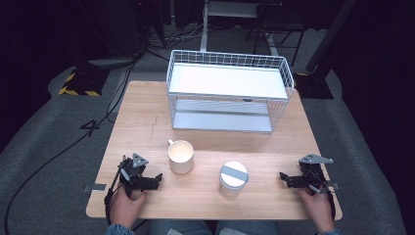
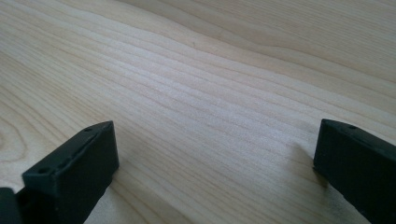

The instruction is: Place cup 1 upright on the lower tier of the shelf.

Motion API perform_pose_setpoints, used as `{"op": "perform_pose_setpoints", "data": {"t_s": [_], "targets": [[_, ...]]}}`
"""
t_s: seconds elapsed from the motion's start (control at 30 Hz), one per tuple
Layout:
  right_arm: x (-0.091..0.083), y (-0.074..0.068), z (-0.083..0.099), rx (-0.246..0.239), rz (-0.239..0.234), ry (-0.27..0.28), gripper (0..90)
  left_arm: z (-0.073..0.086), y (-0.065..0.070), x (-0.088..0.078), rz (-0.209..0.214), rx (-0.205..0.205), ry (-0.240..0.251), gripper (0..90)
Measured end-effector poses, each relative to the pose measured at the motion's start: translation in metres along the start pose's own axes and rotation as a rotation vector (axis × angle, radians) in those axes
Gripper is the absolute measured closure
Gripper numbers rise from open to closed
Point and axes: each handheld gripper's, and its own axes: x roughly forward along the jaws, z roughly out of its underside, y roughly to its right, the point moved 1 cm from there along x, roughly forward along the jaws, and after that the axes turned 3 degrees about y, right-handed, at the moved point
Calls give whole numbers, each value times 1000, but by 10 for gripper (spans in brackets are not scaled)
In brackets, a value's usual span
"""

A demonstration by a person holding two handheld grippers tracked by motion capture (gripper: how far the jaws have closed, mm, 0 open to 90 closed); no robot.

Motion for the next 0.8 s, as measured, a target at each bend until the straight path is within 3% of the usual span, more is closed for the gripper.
{"op": "perform_pose_setpoints", "data": {"t_s": [0.8], "targets": [[0, 1, 0, 6, -2, -1, 2, -1, -2, 1, 4, 7, 1, 3]]}}
